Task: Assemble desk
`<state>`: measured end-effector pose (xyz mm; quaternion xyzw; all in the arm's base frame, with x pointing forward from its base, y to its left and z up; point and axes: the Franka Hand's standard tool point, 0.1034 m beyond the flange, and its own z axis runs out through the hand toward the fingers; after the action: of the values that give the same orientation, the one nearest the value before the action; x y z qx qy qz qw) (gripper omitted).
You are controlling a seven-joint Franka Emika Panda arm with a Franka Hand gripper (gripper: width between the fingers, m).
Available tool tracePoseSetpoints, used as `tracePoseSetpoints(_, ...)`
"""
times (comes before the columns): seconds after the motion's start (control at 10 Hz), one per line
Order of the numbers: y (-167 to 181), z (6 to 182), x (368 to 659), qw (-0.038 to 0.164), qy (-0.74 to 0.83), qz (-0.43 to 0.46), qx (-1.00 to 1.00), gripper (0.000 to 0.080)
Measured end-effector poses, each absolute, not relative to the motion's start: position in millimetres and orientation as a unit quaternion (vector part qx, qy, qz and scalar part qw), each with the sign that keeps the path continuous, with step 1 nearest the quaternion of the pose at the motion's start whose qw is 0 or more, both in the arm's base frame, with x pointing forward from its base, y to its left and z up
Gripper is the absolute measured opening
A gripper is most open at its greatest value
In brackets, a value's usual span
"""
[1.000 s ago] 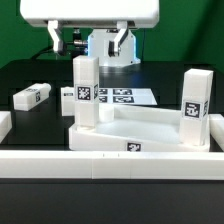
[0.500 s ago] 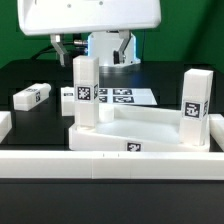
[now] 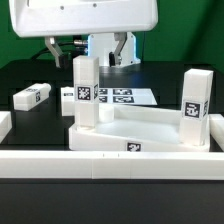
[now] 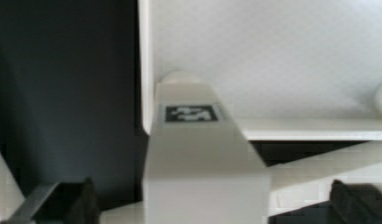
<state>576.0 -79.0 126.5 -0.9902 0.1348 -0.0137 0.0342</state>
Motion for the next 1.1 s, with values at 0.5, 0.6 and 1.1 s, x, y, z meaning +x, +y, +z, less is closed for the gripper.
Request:
tracePoseSetpoints(0.5,-84.0,116.3,572.0,0.029,0.101,-0.019,-0.994,0.0388)
tracePoseSetpoints(0.6,-83.8,116.4,572.1,0.029,0.101,-0.019,-0.994,0.0388)
tracePoseSetpoints(1.1,-83.7,116.4,572.2,0.03,0.109,-0.019,-0.993,0.0288)
